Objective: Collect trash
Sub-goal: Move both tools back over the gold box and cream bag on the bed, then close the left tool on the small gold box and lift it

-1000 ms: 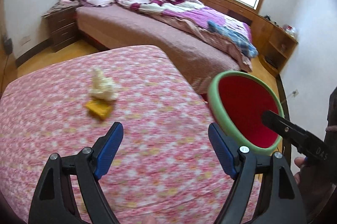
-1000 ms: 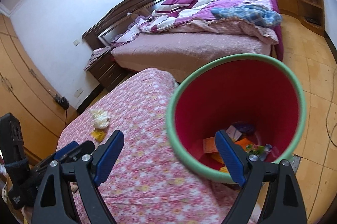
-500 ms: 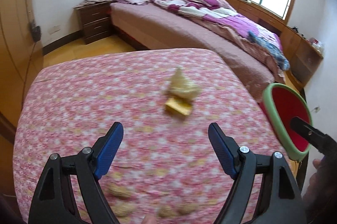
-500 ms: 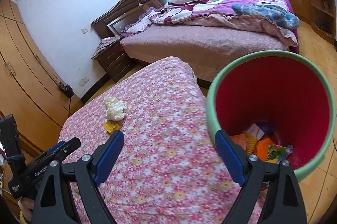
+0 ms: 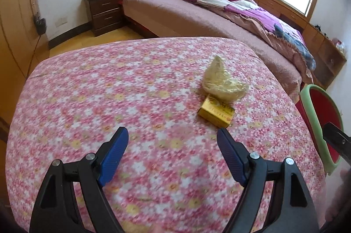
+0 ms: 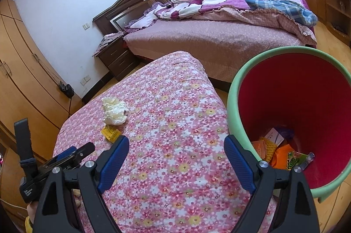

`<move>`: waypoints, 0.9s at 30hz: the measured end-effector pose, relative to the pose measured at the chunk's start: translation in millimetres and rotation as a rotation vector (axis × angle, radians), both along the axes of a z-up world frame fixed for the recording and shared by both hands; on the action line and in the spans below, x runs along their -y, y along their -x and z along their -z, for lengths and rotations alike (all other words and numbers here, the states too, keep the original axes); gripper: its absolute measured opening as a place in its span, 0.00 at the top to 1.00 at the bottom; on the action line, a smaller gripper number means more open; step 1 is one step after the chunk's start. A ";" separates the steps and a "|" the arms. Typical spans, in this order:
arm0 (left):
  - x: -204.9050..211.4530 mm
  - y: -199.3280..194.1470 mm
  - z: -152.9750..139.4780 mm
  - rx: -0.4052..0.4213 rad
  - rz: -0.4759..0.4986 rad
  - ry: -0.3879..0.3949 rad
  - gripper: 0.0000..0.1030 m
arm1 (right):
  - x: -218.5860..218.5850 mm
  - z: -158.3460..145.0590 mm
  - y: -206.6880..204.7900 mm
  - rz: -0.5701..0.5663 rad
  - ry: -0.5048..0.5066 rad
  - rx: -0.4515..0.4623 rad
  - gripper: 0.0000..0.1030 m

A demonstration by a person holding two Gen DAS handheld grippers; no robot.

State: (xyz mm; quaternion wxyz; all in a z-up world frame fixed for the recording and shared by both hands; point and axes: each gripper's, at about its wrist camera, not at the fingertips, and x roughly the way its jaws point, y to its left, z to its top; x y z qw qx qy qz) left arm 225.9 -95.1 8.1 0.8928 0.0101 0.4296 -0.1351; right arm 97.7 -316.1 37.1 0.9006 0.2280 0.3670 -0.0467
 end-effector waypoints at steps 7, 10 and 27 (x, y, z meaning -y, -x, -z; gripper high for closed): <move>30.9 -16.0 5.4 0.001 0.064 -0.017 0.20 | 9.0 6.4 -10.3 0.009 -0.010 -0.019 0.13; 42.2 -21.3 7.8 0.020 0.069 -0.043 0.25 | 12.1 7.7 -13.7 0.013 -0.019 -0.017 0.13; 8.2 -17.4 -0.3 0.008 0.030 0.016 0.56 | -8.0 -5.5 -16.2 -0.031 0.014 -0.007 0.13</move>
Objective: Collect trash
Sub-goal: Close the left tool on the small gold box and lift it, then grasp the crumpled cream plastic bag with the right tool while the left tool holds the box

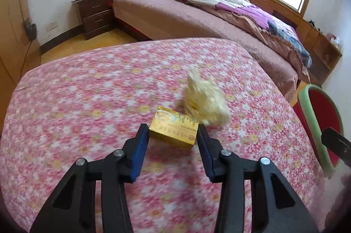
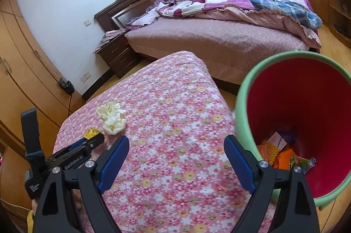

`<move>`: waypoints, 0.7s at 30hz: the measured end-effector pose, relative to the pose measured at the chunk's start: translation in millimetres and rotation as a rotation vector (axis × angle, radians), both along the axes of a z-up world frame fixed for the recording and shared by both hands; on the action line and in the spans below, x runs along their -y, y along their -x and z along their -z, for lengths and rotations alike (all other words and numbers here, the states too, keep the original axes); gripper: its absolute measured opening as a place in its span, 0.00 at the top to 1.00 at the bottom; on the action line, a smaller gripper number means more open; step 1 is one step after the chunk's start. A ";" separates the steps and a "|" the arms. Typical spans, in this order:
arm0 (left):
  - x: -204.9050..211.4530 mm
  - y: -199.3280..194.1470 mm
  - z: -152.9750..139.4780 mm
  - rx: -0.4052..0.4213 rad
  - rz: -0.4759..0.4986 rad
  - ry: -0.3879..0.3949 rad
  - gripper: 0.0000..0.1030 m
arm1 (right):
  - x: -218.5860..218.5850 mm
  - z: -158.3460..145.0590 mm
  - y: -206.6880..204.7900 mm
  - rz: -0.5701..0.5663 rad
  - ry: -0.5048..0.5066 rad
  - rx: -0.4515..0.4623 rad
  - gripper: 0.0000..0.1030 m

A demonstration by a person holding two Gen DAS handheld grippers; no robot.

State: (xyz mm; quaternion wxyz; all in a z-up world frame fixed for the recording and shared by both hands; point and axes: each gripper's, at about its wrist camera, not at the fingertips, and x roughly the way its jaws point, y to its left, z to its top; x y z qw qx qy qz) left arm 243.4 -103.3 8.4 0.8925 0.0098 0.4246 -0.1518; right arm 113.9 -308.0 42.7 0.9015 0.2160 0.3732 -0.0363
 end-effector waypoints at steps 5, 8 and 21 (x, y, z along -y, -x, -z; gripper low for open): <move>-36.7 0.2 -15.5 0.018 -0.078 -0.005 0.56 | -22.4 -9.4 -9.5 -0.052 0.023 0.008 0.13; -62.4 -3.0 -21.4 0.023 -0.137 -0.006 0.56 | -38.5 -11.8 -18.9 -0.086 0.033 0.010 0.13; -141.2 -9.6 -13.9 0.026 -0.312 0.020 0.56 | -104.6 18.1 -84.2 -0.202 0.075 -0.041 0.15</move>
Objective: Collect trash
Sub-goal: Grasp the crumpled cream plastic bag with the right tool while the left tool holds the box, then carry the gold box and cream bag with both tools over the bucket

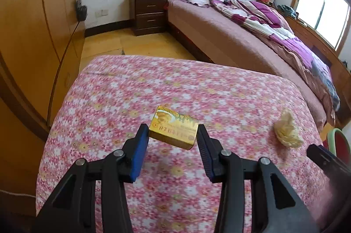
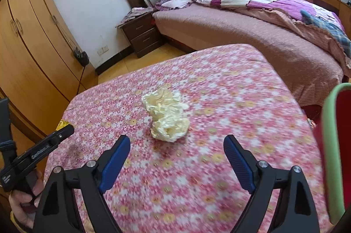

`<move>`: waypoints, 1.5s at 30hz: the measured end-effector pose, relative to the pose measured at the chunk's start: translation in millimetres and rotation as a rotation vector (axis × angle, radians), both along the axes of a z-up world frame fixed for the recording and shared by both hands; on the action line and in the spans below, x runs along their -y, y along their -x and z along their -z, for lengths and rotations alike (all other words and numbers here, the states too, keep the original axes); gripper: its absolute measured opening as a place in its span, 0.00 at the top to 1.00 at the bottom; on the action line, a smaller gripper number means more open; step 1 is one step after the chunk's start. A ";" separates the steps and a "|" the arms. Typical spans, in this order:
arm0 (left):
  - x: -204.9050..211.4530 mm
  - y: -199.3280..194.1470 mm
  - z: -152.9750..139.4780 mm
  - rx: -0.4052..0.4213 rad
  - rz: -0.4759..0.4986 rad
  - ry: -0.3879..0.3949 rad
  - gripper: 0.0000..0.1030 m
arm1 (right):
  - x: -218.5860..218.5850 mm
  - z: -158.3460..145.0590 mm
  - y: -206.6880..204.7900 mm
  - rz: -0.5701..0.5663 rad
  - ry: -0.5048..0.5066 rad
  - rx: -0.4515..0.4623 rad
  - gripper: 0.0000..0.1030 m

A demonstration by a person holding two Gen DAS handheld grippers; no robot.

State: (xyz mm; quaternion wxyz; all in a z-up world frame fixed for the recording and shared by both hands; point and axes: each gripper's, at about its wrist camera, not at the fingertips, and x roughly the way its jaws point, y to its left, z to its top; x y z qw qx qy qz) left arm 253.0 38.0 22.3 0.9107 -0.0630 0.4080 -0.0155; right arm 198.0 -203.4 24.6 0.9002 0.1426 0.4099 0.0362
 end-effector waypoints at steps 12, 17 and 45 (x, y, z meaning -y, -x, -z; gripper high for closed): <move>-6.1 -9.5 21.8 -0.016 -0.016 0.037 0.56 | -18.1 30.9 -28.9 -0.028 -0.023 -0.034 0.62; -2.2 -8.6 23.3 -0.017 0.002 0.042 0.56 | -18.6 31.4 -27.5 -0.036 -0.027 -0.021 0.71; 49.8 88.4 -52.0 0.094 0.139 0.145 0.56 | 26.4 -66.0 122.8 0.000 -0.111 0.180 0.72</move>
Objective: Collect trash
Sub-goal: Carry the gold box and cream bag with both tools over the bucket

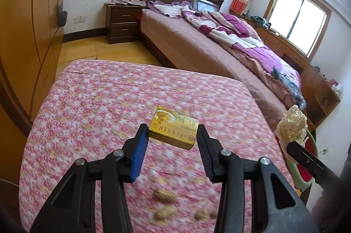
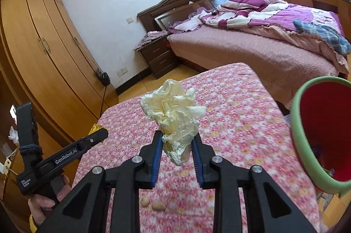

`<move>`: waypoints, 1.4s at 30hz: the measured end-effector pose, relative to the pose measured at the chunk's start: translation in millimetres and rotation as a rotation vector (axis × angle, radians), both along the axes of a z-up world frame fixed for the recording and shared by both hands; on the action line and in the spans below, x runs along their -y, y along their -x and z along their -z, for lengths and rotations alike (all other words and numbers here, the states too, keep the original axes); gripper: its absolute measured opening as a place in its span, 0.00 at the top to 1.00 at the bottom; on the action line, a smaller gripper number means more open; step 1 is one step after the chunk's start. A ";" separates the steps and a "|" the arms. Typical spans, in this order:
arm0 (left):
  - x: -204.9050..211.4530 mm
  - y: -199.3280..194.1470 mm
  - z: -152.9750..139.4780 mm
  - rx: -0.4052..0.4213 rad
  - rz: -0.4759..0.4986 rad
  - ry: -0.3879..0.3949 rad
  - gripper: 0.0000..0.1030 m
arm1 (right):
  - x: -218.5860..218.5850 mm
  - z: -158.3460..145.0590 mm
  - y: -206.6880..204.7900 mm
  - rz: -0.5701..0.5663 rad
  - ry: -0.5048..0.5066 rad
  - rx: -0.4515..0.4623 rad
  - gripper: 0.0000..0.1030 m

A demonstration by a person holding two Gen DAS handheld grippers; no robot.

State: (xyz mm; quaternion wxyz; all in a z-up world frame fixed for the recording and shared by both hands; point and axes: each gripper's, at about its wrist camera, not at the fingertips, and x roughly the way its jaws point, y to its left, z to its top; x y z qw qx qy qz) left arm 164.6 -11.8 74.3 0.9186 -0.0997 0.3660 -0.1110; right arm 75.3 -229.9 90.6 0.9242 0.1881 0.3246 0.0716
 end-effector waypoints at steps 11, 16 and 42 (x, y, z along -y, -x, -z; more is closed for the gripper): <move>35.2 34.3 -16.1 0.024 0.080 0.018 0.56 | 40.5 -16.8 52.6 0.100 -0.024 0.057 0.72; 51.2 46.6 -23.1 0.037 0.113 0.020 0.56 | 58.4 -21.5 72.8 0.147 -0.032 0.073 0.72; 188.5 57.8 -21.2 0.055 0.393 -0.063 0.56 | 175.8 6.8 133.6 0.417 -0.108 0.067 0.72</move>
